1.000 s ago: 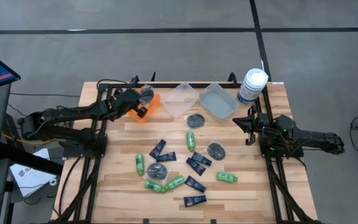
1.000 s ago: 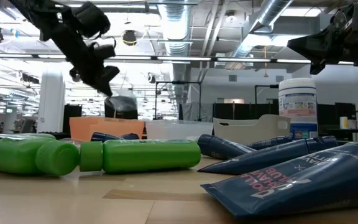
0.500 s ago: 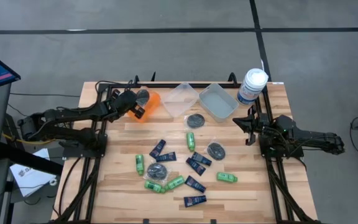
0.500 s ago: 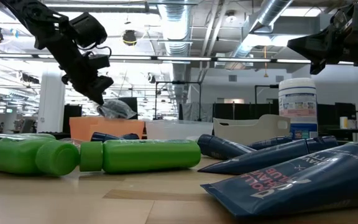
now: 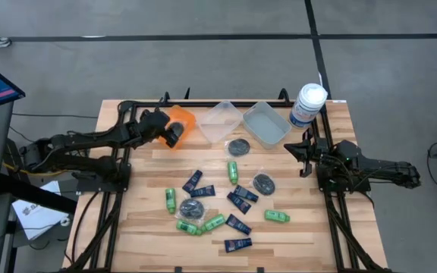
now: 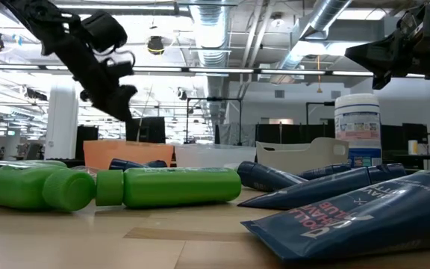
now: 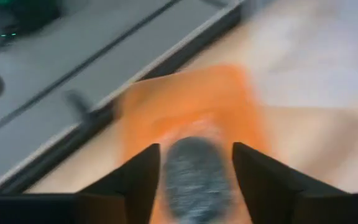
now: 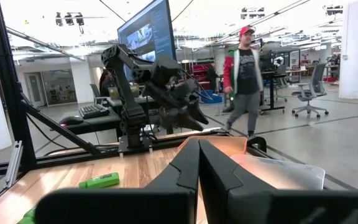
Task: Pick & Place Travel size toiletries
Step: Put the hairbrush into the orange bin
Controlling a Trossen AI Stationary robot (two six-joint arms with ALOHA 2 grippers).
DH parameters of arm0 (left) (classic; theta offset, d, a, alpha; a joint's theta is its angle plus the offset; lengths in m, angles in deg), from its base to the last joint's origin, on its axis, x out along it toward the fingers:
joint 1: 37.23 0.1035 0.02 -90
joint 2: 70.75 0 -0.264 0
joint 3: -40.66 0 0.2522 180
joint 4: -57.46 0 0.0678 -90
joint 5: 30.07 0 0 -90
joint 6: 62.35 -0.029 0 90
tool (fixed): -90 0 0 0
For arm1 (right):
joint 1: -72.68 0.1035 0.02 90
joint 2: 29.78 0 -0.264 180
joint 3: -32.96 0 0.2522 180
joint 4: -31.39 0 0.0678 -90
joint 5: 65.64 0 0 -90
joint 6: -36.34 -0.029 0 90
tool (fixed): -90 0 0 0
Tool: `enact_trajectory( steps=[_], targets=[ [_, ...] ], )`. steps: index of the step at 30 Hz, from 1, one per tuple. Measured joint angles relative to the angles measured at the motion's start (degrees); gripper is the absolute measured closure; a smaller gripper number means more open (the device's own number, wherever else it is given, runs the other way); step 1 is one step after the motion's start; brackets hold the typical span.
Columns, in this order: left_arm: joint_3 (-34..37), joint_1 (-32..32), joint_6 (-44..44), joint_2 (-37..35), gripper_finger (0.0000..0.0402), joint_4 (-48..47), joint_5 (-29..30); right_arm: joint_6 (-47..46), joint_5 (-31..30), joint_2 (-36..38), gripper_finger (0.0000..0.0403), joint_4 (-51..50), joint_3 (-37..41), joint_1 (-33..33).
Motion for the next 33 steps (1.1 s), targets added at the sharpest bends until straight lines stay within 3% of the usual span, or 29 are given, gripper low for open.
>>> enact_trajectory(
  steps=[3,7,11,24,33],
  targets=[
    [-1.1,-2.5,0.4,-1.6,0.0156,-0.1,-3.4,0.0,0.0,0.0,0.0403,0.0,0.0,0.0],
    [-2.9,-7.3,4.4,-4.0,0.0139,-0.9,-6.9,0.0,0.0,0.0,0.0403,0.0,0.0,0.0],
    [-5.1,-14.0,8.8,-5.1,0.0147,-5.0,-9.8,0.0,0.0,0.0,0.0403,0.0,0.0,0.0],
    [-13.3,-36.5,28.7,-3.5,0.0164,-22.0,-11.2,0.0,0.0,0.0,0.0403,0.0,0.0,0.0],
    [-13.5,-46.0,36.2,5.6,0.0169,-23.5,-11.2,0.0,0.0,0.0,0.0403,-1.0,0.0,0.0]
  ],
)
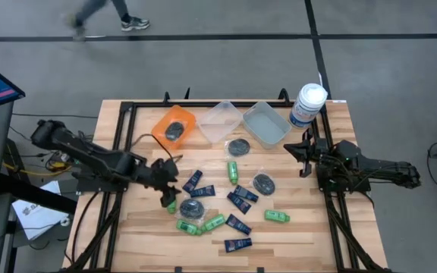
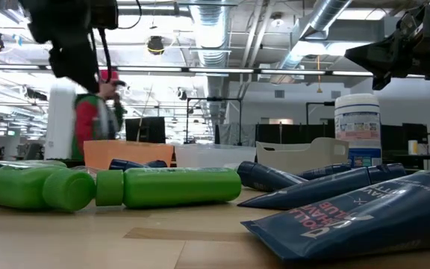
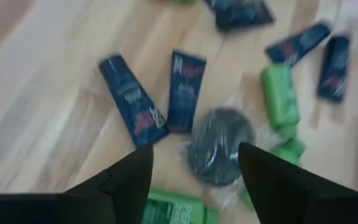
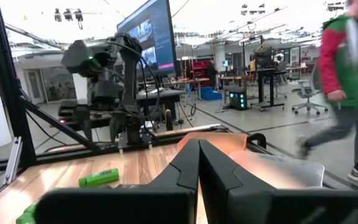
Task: Pick & Place Travel size toiletries
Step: Put the hairbrush into the orange bin
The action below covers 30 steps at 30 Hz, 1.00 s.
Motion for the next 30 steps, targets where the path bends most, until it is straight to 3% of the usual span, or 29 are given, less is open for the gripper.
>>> enact_trajectory(
  steps=[11,21,30],
  targets=[
    [0.0,-0.4,1.4,12.2,0.0170,1.2,-0.5,0.0,0.0,0.0,0.0403,-0.1,0.0,0.0],
    [0.4,0.1,1.3,16.3,0.0170,7.6,-1.4,0.0,0.0,0.0,0.0403,-0.4,0.0,0.0],
    [5.2,1.1,2.7,17.4,0.0170,13.4,-2.6,0.0,0.0,0.0,0.0403,-0.3,0.0,0.0]
  ],
)
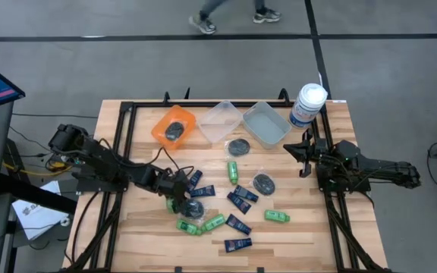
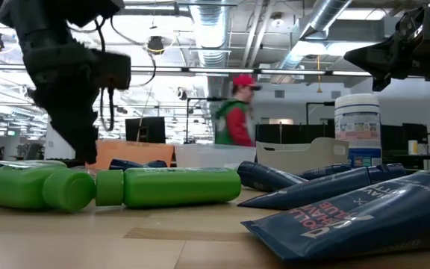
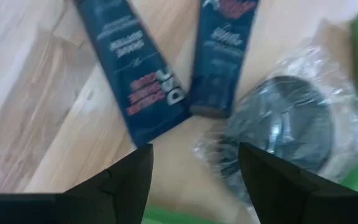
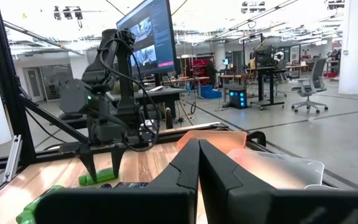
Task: Pick & Place Travel size toiletries
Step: Put the hairbrush into the orange bin
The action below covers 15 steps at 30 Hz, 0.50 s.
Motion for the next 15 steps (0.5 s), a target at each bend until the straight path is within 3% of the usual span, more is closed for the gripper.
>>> enact_trajectory(
  steps=[15],
  targets=[
    [6.0,1.7,-0.2,0.0,0.0170,9.5,-0.8,0.0,0.0,0.0,0.0403,0.0,0.0,0.0]
  ],
)
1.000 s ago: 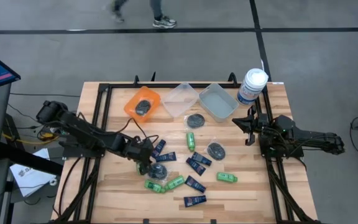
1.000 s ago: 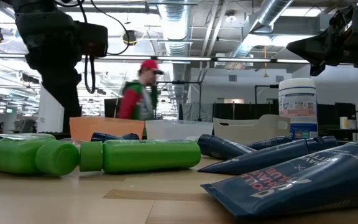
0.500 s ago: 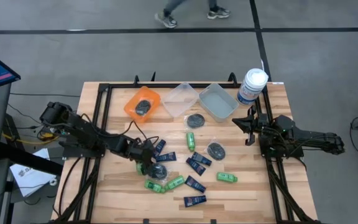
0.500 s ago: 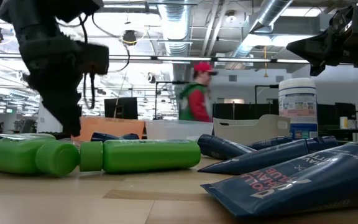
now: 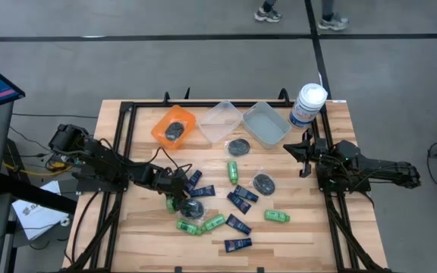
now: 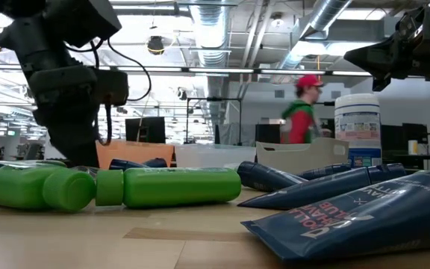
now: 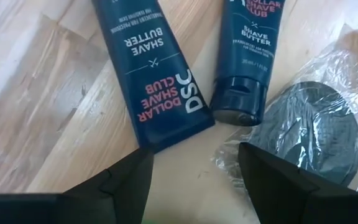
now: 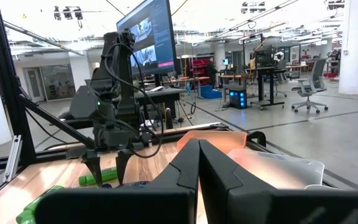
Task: Pick & Place Travel size toiletries
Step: Put the hairbrush into the orange bin
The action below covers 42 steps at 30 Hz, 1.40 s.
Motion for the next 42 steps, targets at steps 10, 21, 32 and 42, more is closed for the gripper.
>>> enact_trajectory(
  steps=[10,21,32,42],
  targets=[
    [1.5,-0.1,-0.9,0.0,0.0170,3.6,-0.1,0.0,0.0,0.0,0.0403,0.0,0.0,0.0],
    [1.5,-0.3,-0.2,-0.3,0.0170,3.8,-3.3,0.0,0.0,0.0,0.0403,0.0,0.0,0.0],
    [1.4,-0.6,-2.9,2.0,0.0192,7.9,-5.3,0.0,0.0,0.0,0.0403,-0.1,0.0,0.0],
    [1.4,-0.6,-2.8,2.2,0.0291,8.1,-7.4,0.0,0.0,0.0,0.0403,-0.9,0.0,0.0]
  ],
)
